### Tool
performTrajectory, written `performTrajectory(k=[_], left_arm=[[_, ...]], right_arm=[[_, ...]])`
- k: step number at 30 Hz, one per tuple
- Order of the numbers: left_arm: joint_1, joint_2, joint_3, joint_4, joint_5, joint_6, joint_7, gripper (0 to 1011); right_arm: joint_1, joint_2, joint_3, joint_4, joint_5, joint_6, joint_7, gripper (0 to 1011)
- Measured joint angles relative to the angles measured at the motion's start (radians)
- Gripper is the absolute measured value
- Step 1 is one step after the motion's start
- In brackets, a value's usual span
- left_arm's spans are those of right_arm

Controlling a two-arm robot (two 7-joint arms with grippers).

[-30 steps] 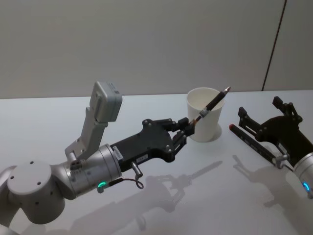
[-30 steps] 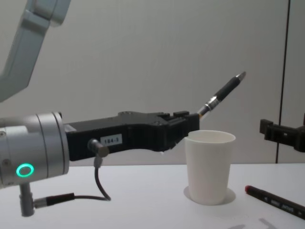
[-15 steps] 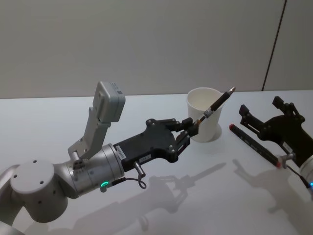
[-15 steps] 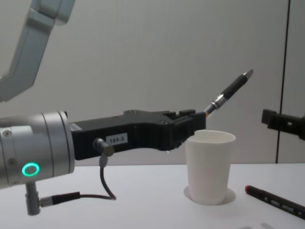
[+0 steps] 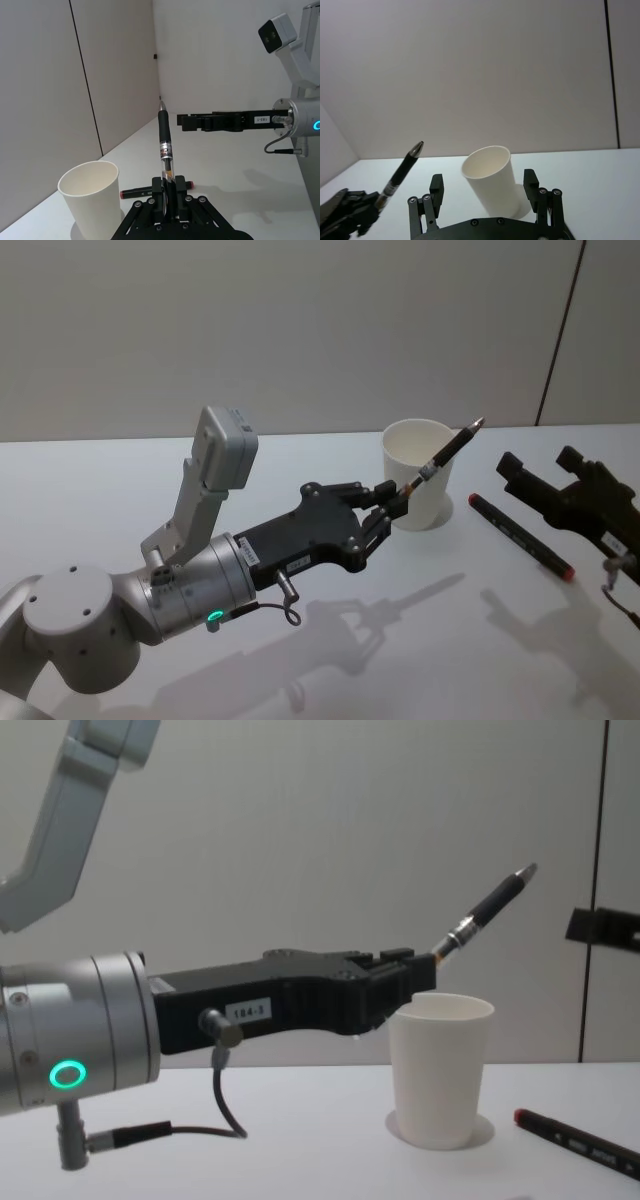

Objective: Place the pen into the pen holder.

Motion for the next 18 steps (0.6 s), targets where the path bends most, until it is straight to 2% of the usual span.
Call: performTrajectory(k=[3, 6, 7, 12, 13, 16, 17, 18], left_arm=[[0.000, 0.000, 0.000, 0.000, 0.000, 0.000, 0.000, 150], [-0.001, -0.001, 0.001, 0.001, 0.000, -0.001, -0.001, 150], [-0.001, -0.001, 0.001, 0.001, 0.000, -0.001, -0.001, 150], [-0.001, -0.001, 0.001, 0.001, 0.000, -0.001, -0.001, 150], [-0.001, -0.001, 0.001, 0.001, 0.000, -0.001, -0.001, 150], [-0.001, -0.001, 0.001, 0.001, 0.000, -0.001, -0.002, 150], [-0.001, -0.001, 0.001, 0.001, 0.000, -0.001, -0.002, 150], [-0.001, -0.001, 0.001, 0.001, 0.000, -0.001, -0.002, 150]], right_arm=[[-0.010, 0.011, 0.010, -0.018, 0.051, 0.023, 0.003, 1002], [-0.024, 0.027, 0.026, -0.043, 0.150, 0.068, 0.008, 1002], [-0.024, 0.027, 0.026, -0.043, 0.150, 0.068, 0.008, 1002], [-0.038, 0.047, 0.046, -0.076, 0.297, 0.137, 0.010, 1002], [-0.038, 0.047, 0.046, -0.076, 0.297, 0.137, 0.010, 1002], [-0.040, 0.052, 0.051, -0.089, 0.388, 0.181, 0.004, 1002], [-0.040, 0.052, 0.051, -0.089, 0.388, 0.181, 0.004, 1002], [-0.038, 0.052, 0.052, -0.095, 0.437, 0.206, -0.006, 1002]])
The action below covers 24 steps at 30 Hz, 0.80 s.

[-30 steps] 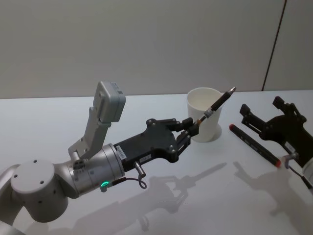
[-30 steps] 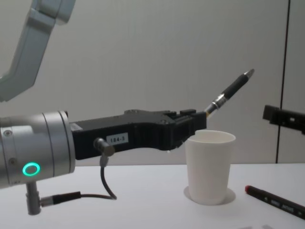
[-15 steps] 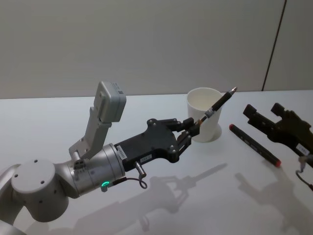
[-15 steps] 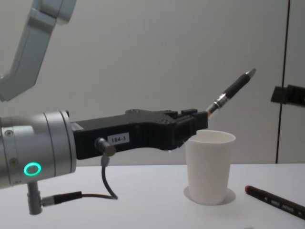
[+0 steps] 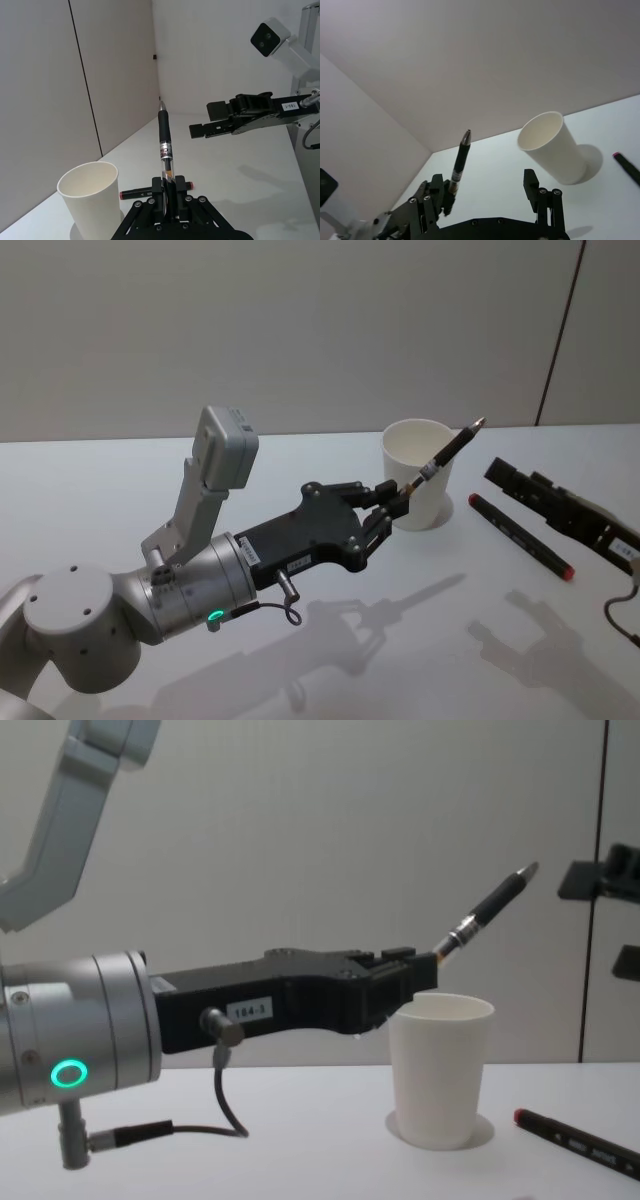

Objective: Place the pen into the pen holder.

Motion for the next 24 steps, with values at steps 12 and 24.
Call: performTrajectory(k=[12, 24], left_arm=[[0.000, 0.000, 0.000, 0.000, 0.000, 0.000, 0.000, 150], [0.000, 0.000, 0.000, 0.000, 0.000, 0.000, 0.000, 150]], right_arm=[[0.023, -0.015, -0.025, -0.015, 0.156, 0.080, -0.047, 1002], [0.054, -0.047, -0.066, -0.009, 0.166, 0.068, -0.117, 1002]])
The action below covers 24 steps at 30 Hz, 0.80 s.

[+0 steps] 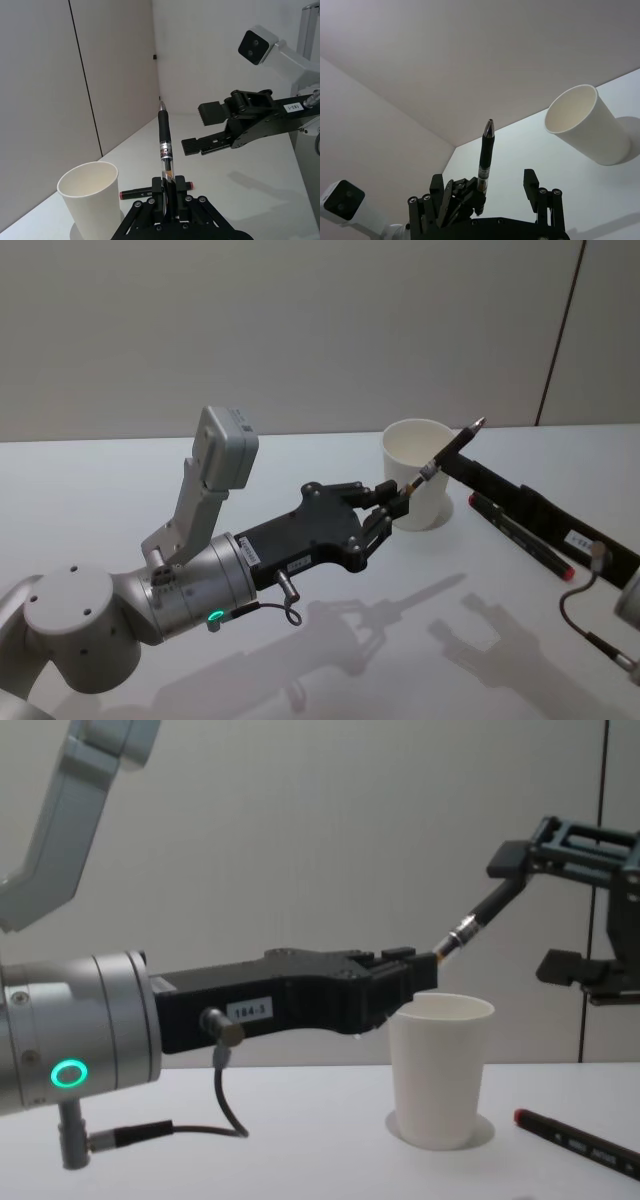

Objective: Place the pen into the pen holder.

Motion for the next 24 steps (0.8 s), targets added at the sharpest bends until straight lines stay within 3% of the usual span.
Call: performTrajectory(k=[10, 24], left_arm=[[0.000, 0.000, 0.000, 0.000, 0.000, 0.000, 0.000, 150], [0.000, 0.000, 0.000, 0.000, 0.000, 0.000, 0.000, 150]], right_arm=[[0.045, -0.047, -0.044, 0.030, -0.060, -0.034, -0.055, 1002], [0.093, -0.082, -0.085, 0.066, -0.113, -0.048, -0.064, 1002]])
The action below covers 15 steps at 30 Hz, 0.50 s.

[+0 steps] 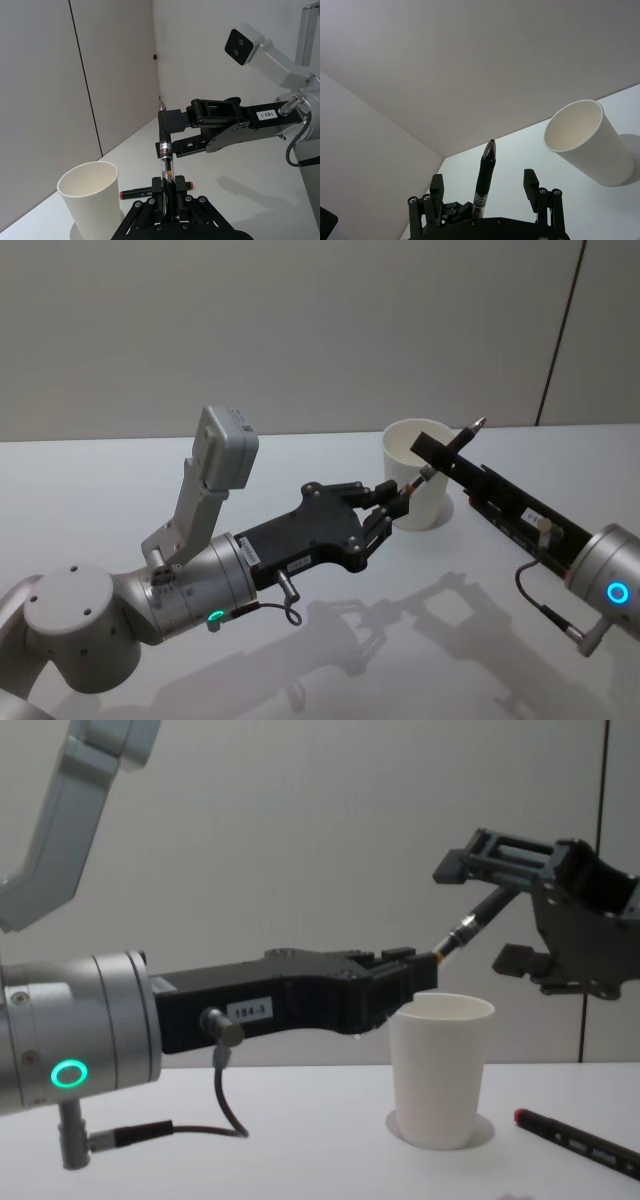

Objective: Place the pen into the pen holder.

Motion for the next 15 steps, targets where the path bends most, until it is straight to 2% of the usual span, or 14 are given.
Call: performTrajectory(k=[6, 12, 15], left_arm=[[0.000, 0.000, 0.000, 0.000, 0.000, 0.000, 0.000, 150], [0.000, 0.000, 0.000, 0.000, 0.000, 0.000, 0.000, 150], [0.000, 0.000, 0.000, 0.000, 0.000, 0.000, 0.000, 150]], right_arm=[[0.011, -0.008, -0.010, 0.008, -0.012, -0.003, -0.001, 997], [0.018, -0.013, -0.016, 0.013, -0.019, -0.006, -0.002, 895], [0.020, -0.014, -0.018, 0.015, -0.021, -0.006, -0.002, 793]])
